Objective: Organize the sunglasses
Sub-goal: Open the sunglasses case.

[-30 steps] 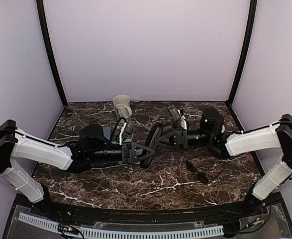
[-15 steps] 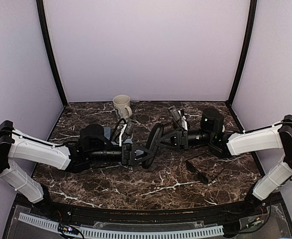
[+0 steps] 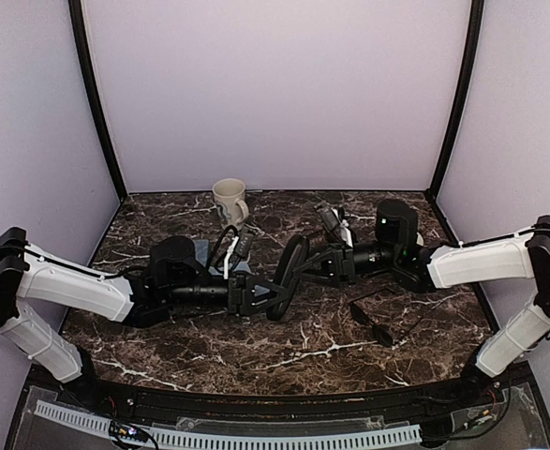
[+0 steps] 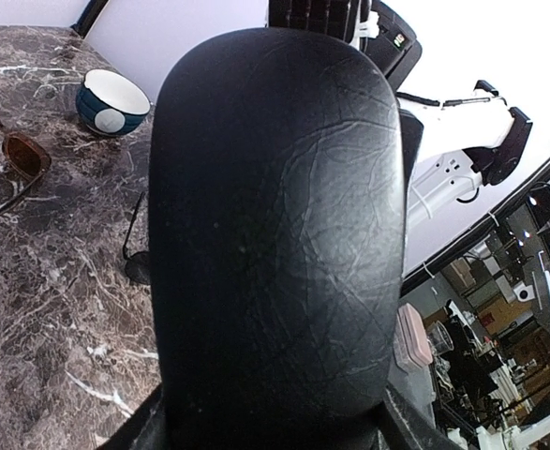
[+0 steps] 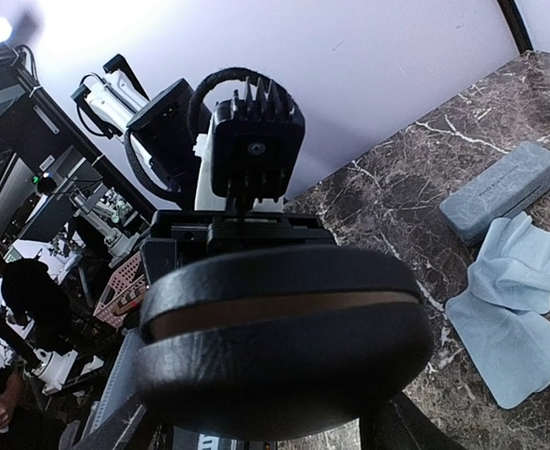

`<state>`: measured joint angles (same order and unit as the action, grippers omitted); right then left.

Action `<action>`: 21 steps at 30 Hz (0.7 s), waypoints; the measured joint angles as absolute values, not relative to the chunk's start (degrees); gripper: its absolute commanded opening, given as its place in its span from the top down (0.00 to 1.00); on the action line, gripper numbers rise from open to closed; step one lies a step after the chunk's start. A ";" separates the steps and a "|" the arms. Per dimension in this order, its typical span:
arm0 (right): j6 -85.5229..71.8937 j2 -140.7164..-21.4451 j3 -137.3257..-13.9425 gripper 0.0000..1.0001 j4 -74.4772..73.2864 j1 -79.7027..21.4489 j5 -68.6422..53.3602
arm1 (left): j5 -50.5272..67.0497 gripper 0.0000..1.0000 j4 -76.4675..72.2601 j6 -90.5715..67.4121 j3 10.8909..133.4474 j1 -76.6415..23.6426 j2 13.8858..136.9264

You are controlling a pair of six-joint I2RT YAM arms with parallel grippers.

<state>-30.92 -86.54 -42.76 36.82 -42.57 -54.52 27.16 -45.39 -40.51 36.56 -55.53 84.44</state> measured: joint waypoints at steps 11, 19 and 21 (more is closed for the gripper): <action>-27.59 -86.54 -42.74 0.92 36.10 -40.86 -60.05 | 30.94 1.00 -52.82 -41.65 34.33 -55.53 85.69; -28.16 -86.74 -42.74 0.68 34.20 -40.16 -58.89 | 29.52 1.00 -52.99 -41.30 33.98 -55.44 85.71; -28.36 -86.94 -42.74 0.65 33.56 -40.16 -58.46 | 28.99 1.00 -52.77 -41.12 33.74 -55.40 85.71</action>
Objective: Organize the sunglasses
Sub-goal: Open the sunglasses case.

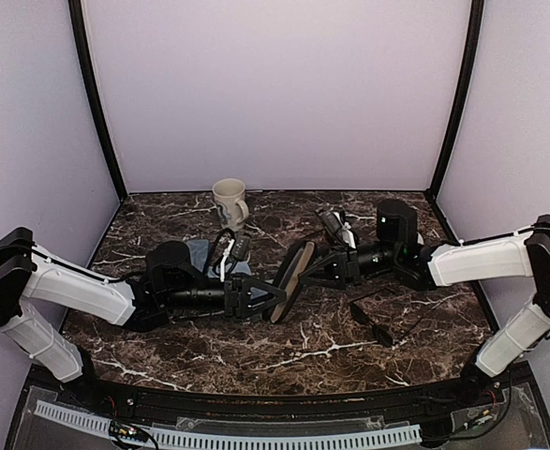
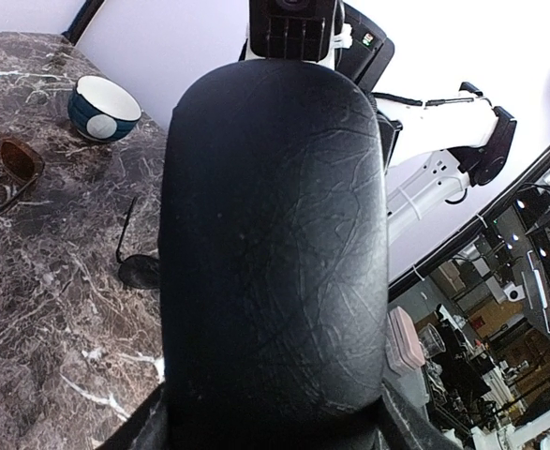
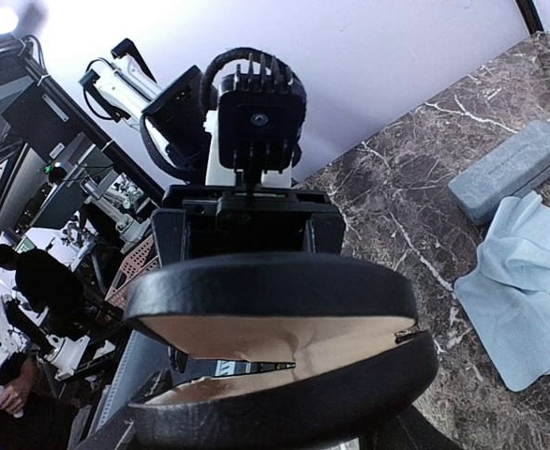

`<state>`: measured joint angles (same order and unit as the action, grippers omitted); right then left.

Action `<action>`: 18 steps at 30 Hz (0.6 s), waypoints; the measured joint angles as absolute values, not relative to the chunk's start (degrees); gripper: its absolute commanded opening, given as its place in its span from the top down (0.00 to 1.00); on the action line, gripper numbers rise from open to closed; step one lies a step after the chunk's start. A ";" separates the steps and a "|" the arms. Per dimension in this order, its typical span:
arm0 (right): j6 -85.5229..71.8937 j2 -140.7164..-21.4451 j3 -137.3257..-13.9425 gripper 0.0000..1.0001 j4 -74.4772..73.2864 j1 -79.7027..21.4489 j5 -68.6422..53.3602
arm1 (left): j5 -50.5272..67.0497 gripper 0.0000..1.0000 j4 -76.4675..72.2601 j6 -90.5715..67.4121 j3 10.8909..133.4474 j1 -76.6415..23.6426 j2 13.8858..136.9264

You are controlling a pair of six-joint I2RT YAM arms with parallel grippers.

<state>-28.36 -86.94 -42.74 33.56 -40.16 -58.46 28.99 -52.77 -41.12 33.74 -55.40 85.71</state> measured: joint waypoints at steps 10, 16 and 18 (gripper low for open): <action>-28.34 -88.25 -43.35 0.60 28.45 -38.37 -54.57 | 25.41 1.00 -51.46 -40.93 31.55 -54.11 84.64; -27.24 -89.06 -43.24 0.59 24.14 -36.05 -49.91 | 25.32 1.00 -52.34 -40.69 30.70 -54.33 82.48; -27.20 -89.06 -43.27 0.59 23.77 -36.14 -49.58 | 25.45 1.00 -52.16 -40.64 30.70 -54.33 82.46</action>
